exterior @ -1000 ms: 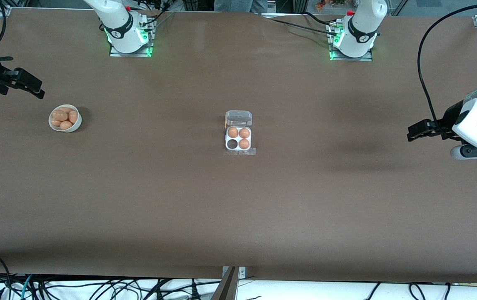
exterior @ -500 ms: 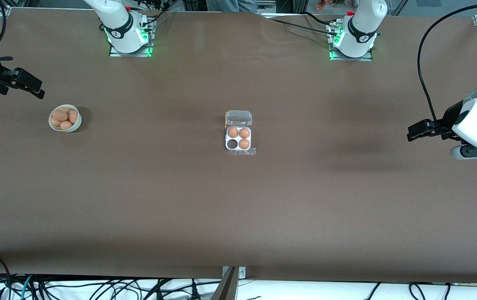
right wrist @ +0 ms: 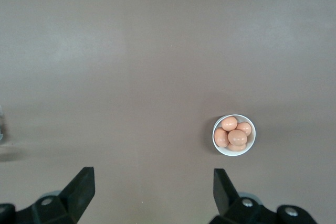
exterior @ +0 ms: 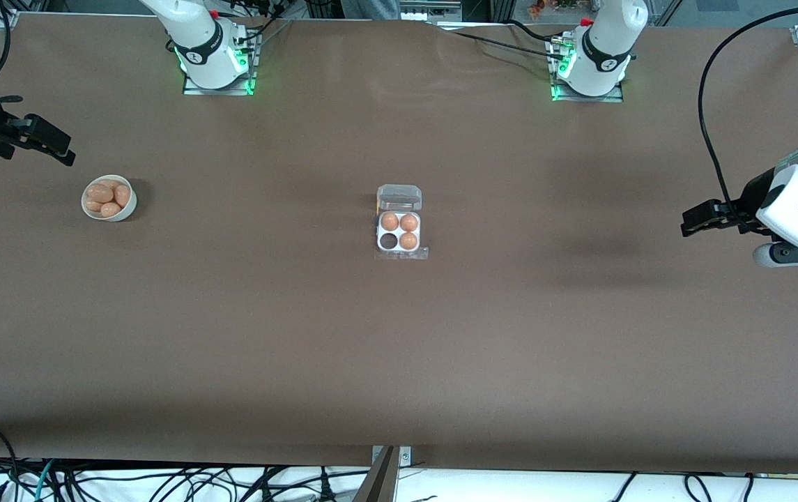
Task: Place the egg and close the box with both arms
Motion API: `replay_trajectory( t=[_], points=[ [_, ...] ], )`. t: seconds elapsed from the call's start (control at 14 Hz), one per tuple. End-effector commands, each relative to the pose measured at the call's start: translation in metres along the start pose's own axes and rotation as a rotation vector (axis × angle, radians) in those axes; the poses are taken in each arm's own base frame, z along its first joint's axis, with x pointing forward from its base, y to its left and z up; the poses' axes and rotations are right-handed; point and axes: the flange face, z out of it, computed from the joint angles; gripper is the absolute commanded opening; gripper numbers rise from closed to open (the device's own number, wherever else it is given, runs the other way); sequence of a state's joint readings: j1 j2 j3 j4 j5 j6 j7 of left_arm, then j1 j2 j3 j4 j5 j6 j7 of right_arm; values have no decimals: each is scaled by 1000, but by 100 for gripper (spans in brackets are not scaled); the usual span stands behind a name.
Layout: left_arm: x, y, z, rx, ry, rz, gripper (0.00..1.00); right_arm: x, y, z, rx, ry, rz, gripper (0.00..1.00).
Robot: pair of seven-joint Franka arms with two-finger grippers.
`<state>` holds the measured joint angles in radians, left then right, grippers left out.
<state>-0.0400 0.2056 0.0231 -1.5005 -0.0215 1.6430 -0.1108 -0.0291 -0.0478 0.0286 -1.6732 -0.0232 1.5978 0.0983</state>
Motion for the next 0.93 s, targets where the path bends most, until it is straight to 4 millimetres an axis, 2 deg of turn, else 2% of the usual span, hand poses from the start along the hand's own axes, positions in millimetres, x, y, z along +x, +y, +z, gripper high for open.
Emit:
replay_trajectory(
  t=[0.0, 0.14, 0.36, 0.43, 0.64, 0.86],
  points=[
    [-2, 2, -5, -21, 1, 8, 100, 20, 7, 32, -30, -73, -8, 100],
    [-2, 2, -5, -21, 1, 8, 100, 30, 32, 67, -36, -163, 36, 100],
    [-2, 2, -5, -21, 0, 8, 100, 45, 65, 137, -27, -288, 48, 100],
    [-3, 2, -6, -21, 0, 8, 100, 47, 75, 150, -23, -301, 22, 100],
    [-3, 2, -5, -20, -6, 9, 100, 38, 103, 190, -27, -279, 10, 100],
    [-3, 2, -5, -20, -8, 9, 100, 16, 142, 238, -13, -206, -40, 100]
  ],
)
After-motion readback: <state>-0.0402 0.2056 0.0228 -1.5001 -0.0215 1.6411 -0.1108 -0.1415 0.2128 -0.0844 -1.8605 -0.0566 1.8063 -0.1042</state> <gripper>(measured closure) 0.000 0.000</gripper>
